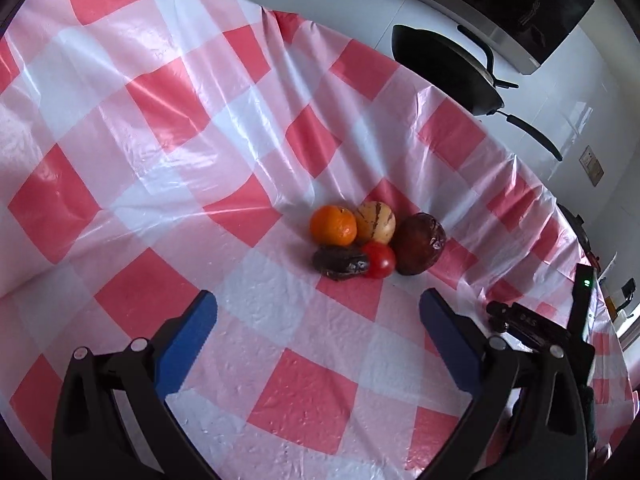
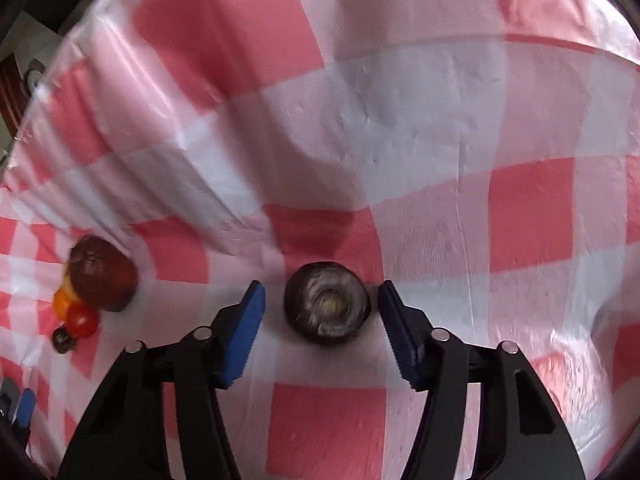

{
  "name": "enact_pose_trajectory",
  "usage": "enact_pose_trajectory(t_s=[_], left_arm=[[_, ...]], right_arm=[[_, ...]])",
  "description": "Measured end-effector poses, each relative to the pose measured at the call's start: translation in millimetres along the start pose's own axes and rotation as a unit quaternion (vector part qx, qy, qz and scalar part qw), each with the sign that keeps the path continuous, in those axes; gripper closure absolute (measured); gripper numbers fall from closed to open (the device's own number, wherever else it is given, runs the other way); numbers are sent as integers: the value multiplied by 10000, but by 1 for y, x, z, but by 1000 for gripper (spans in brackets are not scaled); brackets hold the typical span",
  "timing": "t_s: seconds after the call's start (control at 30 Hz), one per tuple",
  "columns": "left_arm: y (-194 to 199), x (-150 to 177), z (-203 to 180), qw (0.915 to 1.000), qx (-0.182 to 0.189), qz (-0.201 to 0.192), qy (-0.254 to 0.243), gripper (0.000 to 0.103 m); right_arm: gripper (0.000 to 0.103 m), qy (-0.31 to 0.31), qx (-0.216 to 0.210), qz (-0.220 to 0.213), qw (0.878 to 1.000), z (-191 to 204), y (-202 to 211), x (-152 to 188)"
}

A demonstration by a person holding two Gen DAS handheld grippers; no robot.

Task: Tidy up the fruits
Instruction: 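Grasp the dark round fruit lying apart on the cloth with the right gripper, then grasp the dark oval plum with the left gripper while the right holds its dark fruit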

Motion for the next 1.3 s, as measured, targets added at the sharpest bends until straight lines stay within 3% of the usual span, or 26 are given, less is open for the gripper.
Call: enact_pose_trajectory(t_s=[0.07, 0.1, 0.27, 0.5, 0.67, 0.8, 0.9, 1.03, 1.13, 1.23, 1.3], left_arm=[[-1, 1, -1, 10000, -16, 27, -40, 2], [-1, 1, -1, 10000, -26, 28, -55, 2], [0, 3, -2, 9998, -90, 23, -188, 2], [-1, 7, -11, 9986, -150, 45, -497, 2], [-2, 10, -19, 9969, -200, 36, -763, 2], [-10, 5, -18, 9977, -214, 119, -624, 2], [-30, 0, -18, 9975, -182, 412, -542, 13], [-55, -7, -23, 9942, -411, 624, -768, 24], [-75, -7, -27, 9901, -499, 912, -947, 40], [-83, -9, -29, 9875, -543, 936, -1142, 57], [-79, -9, -30, 9875, -534, 863, -1203, 60]], right_arm=[[50, 194, 123, 13, 9997, 4, -1, 2], [62, 323, 206, -14, 9993, 5, 0, 4], [62, 358, 127, -268, 9989, 8, 22, 14], [62, -290, -1142, -657, 9909, 25, 72, 52], [62, -379, -1319, -769, 9876, 35, 76, 58], [62, -690, -1629, -642, 9821, 31, 69, 63], [62, -722, -1661, -552, 9819, 30, 66, 61], [62, -694, -1673, -520, 9821, 31, 66, 63], [62, -686, -1682, -512, 9820, 32, 65, 63], [62, -675, -1686, -492, 9821, 31, 65, 64], [62, -680, -1681, -489, 9822, 32, 64, 64]])
Point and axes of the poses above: each gripper's, at about its wrist camera, not at the fingertips, and y roughly against the way its jaws point, z to its left, x to its underside, the point moved 8 cm from there along -y, roughly the way its jaws point, and after that the axes turned 2 degrees about -x, right-handed, at the moved point
